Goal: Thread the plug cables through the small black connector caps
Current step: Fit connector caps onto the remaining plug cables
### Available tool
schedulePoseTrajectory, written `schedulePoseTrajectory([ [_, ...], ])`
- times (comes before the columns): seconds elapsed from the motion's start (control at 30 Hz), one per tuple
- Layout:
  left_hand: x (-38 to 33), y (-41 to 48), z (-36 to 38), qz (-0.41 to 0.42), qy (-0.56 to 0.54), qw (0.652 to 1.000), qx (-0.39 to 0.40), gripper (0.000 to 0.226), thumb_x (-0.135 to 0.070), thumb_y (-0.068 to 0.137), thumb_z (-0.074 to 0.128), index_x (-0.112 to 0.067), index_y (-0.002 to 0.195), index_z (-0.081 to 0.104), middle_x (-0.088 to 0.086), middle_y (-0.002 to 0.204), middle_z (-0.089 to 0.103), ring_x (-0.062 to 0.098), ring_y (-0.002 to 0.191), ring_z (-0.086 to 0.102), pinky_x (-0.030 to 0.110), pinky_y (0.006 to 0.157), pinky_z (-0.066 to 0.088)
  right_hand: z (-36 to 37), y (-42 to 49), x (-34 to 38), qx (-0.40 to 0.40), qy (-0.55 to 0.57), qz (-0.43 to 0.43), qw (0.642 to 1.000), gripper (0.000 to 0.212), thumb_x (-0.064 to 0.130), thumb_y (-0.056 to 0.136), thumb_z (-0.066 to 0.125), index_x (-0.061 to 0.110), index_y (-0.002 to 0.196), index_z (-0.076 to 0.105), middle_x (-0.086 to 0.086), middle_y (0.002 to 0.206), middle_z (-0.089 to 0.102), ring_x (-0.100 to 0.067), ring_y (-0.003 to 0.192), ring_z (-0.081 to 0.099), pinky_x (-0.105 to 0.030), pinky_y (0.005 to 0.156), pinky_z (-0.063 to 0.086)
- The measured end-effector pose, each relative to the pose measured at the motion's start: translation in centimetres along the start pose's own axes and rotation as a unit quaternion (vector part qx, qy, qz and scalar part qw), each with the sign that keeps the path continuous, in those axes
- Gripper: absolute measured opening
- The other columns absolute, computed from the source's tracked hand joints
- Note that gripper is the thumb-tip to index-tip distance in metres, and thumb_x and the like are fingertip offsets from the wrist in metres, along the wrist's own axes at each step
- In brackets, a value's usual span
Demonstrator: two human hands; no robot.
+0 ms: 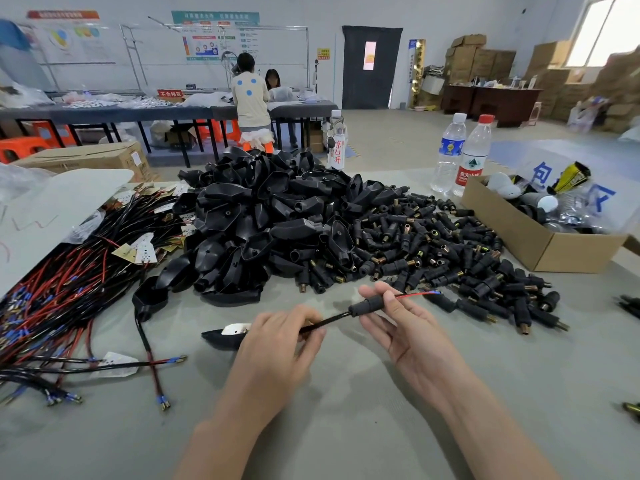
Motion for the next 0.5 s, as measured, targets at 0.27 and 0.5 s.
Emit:
schedulePoseTrajectory([
  [0.27,-1.0,0.1,0.4,0.03,0.028,0.999,0.006,0.024,-0.048,0.096,0.048,-0.031,0.095,0.064,-0.022,0.073,0.058,0.001,0.075,0.054,0.028,0.083,0.041,1.2,-0.4,-0.7,0.025,-0.033,0.0,0.999,0.033,0.019,0.086,0.062,0.005,0.115,0.064,-0.011,0.115,0.074,-0.021,0.092,0.075,-0.025,0.074,0.06],
  [0.5,-0.6,0.2,-0.3,0.028,0.027,0.999,-0.018,0.017,-0.034,0.098,0.054,-0.026,0.092,0.067,-0.026,0.072,0.049,-0.002,0.07,0.044,0.03,0.085,0.038,0.5,-0.3,0.1,0.0,-0.002,-0.01,1.0,0.033,0.02,0.085,0.062,0.006,0.115,0.065,-0.011,0.117,0.073,-0.023,0.097,0.074,-0.026,0.076,0.06],
])
Point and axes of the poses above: each hand's wrist, its own y-axis towards the middle knuckle, its own z-axis out of the palm, x = y × z, the point moved 8 cm from there along y, towards the middle knuckle
